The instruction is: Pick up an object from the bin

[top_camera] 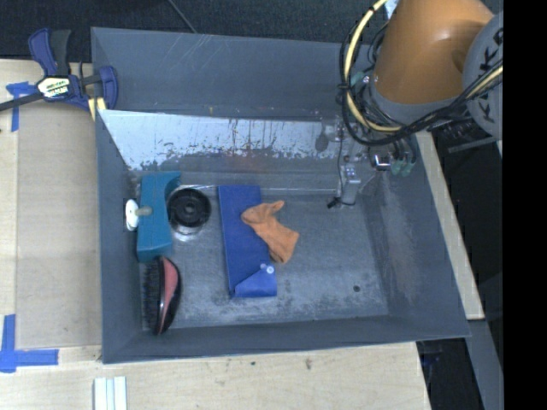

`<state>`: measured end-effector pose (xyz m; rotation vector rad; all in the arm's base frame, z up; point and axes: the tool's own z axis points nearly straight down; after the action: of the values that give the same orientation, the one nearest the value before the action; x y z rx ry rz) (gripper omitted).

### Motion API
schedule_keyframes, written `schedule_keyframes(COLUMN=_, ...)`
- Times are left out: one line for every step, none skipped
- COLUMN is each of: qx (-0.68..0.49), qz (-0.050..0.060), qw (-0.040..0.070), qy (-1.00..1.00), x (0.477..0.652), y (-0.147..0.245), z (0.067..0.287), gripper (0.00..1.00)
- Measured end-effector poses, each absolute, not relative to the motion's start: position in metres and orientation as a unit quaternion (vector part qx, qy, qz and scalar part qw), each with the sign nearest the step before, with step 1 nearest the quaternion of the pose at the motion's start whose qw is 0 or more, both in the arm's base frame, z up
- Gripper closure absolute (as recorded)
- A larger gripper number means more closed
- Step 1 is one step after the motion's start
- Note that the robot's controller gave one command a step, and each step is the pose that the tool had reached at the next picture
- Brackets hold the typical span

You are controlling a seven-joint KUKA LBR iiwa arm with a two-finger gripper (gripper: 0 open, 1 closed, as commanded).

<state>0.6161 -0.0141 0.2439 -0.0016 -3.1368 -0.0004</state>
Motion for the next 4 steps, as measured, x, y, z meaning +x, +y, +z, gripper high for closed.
schedule_keyframes(qx=-0.001, qz=0.0, qw=-0.002, qy=-1.0, x=0.617, y=-0.014, z=0.249, gripper=0.0)
schedule_keyframes(qx=0.035, qz=0.001, qw=-0.005, qy=-0.999, x=0.618, y=0.008, z=0.208, gripper=0.0)
schedule_keyframes(qx=0.013, qz=0.0, qw=-0.001, qy=-1.0, x=0.601, y=0.044, z=0.172, gripper=0.0)
schedule_keyframes(qx=-0.022, qz=-0.002, qw=-0.002, qy=-1.0, x=0.584, y=0.046, z=0.145, gripper=0.0)
